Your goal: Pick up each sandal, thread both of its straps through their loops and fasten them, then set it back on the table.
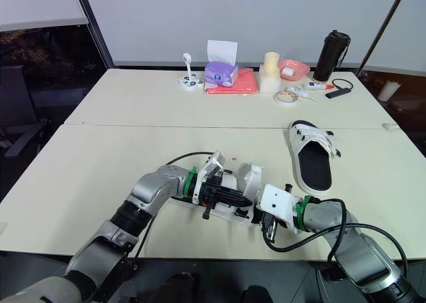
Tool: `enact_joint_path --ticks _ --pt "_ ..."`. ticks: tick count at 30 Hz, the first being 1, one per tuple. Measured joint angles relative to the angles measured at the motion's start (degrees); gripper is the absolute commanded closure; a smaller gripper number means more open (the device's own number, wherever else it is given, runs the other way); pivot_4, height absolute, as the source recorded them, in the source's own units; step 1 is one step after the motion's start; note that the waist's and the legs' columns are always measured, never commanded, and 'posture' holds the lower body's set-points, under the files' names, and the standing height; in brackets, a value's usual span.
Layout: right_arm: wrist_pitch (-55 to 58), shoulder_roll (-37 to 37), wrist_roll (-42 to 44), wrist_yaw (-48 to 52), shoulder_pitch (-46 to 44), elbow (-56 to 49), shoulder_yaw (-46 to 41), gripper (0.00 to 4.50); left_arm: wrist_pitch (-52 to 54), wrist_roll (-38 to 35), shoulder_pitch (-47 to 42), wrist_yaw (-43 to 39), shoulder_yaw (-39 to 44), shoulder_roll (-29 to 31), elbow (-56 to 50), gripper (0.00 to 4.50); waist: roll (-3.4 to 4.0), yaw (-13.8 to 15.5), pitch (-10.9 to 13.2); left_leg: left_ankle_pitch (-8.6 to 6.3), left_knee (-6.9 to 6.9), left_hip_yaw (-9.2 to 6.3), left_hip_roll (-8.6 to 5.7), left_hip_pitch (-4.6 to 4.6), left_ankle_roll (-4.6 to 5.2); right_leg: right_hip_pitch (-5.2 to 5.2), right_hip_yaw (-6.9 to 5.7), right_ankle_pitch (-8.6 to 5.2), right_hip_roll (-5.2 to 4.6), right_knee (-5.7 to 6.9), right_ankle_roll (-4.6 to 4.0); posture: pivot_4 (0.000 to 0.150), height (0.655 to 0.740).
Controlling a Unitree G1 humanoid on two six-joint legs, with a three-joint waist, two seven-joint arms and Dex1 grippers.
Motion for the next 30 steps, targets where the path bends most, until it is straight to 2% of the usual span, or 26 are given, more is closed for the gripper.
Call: enact_joint_path --ticks 8,13,19,24,30 --pt "-0.01 0.0 0.0 -0.1 -0.01 -0.01 0.09 4.5 6.39 -2.0 -0.46 -0.64 0.88 0.18 -0.93 4.45 0.0 -0.05 0.0 0.0 0.0 0.0 0.0 0.02 0.0 0.01 0.0 0.0 0.0 0.0 0.01 0.15 0.74" --pt "-0.02 0.07 0.0 -0.21 -0.02 -0.01 0.18 4.5 6.58 -2.12 -0.13 -0.94 0.64 0.59 -1.6 4.45 0.0 -0.11 0.0 0.0 0.0 0.0 0.0 0.03 0.0 0.01 0.0 0.0 0.0 0.0 0.01 0.15 0.74" --pt "-0.02 0.07 -0.1 -0.24 -0.01 0.02 0.2 4.5 1.13 -0.67 2.24 0.15 0.34 0.36 -2.25 4.45 0.0 -0.03 -0.01 0.0 0.0 -0.01 0.01 0.07 0.0 0.06 0.0 0.0 0.0 0.0 -0.01 0.15 0.74" --pt "0.04 0.05 -0.55 -0.25 0.17 0.16 0.2 4.5 -3.39 0.89 3.94 3.05 0.73 -1.1 -1.82 4.45 0.0 0.1 -0.01 -0.03 0.0 -0.02 0.03 0.42 0.01 0.48 0.0 -0.03 -0.04 -0.15 -0.04 0.15 0.74" --pt "0.34 0.02 -0.67 -0.27 0.18 0.19 0.19 4.5 -4.4 1.25 4.58 3.12 0.92 -1.55 -1.61 4.45 -0.01 0.16 -0.01 -0.04 0.01 -0.05 0.05 0.49 0.01 0.61 0.0 -0.11 -0.08 -0.22 -0.18 0.15 0.74"
